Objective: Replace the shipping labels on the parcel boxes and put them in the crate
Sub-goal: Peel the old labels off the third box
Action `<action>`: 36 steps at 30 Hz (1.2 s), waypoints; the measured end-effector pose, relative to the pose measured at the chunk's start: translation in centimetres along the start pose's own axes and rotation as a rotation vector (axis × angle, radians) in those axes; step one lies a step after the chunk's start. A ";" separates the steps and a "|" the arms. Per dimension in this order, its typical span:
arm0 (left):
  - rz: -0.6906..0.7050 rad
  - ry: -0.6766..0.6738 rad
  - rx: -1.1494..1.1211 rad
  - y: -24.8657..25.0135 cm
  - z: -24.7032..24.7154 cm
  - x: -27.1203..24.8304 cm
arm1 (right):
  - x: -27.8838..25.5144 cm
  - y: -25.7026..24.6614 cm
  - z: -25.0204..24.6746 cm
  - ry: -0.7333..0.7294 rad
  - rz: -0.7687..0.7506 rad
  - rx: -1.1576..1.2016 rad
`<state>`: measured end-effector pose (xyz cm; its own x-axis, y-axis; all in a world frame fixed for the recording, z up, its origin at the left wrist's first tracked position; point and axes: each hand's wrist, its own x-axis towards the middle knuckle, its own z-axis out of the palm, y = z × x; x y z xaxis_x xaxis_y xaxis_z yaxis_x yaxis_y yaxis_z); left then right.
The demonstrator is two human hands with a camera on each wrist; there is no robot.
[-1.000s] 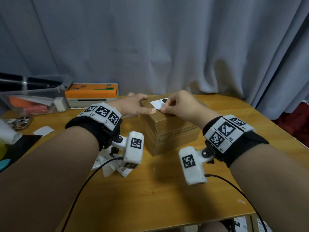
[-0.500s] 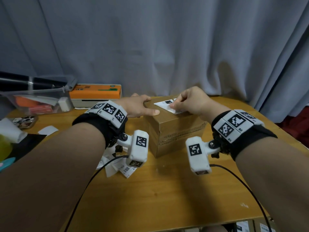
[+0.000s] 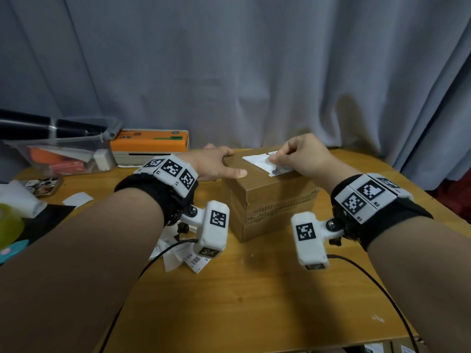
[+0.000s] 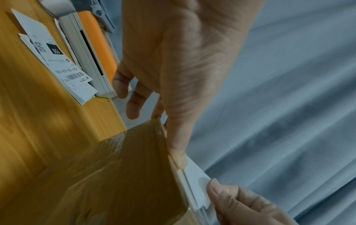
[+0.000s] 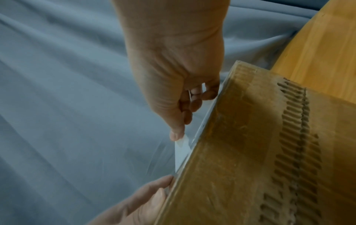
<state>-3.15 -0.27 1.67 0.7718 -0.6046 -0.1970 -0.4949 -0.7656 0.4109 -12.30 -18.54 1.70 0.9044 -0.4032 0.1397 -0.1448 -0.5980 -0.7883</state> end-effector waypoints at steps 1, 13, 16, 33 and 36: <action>-0.002 0.001 0.001 0.0 0.0 0.0 | -0.1 0.0 0.0 0.007 -0.008 0.005; -0.018 0.010 -0.008 -0.1 0.3 0.1 | -1.6 1.8 0.2 0.133 -0.020 -0.012; -0.020 0.006 0.010 0.0 0.2 0.0 | -2.2 1.8 0.9 0.136 -0.064 -0.128; 0.005 -0.028 0.014 0.5 0.0 -0.4 | -2.2 3.7 -1.5 0.220 -0.110 -0.232; 0.006 -0.024 0.024 0.5 0.2 -0.4 | -2.5 4.6 -1.4 0.245 -0.093 -0.129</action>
<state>-3.74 -0.46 1.72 0.7591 -0.6140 -0.2165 -0.5088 -0.7670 0.3910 -15.82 -21.22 -1.47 0.7948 -0.4881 0.3607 -0.1294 -0.7170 -0.6850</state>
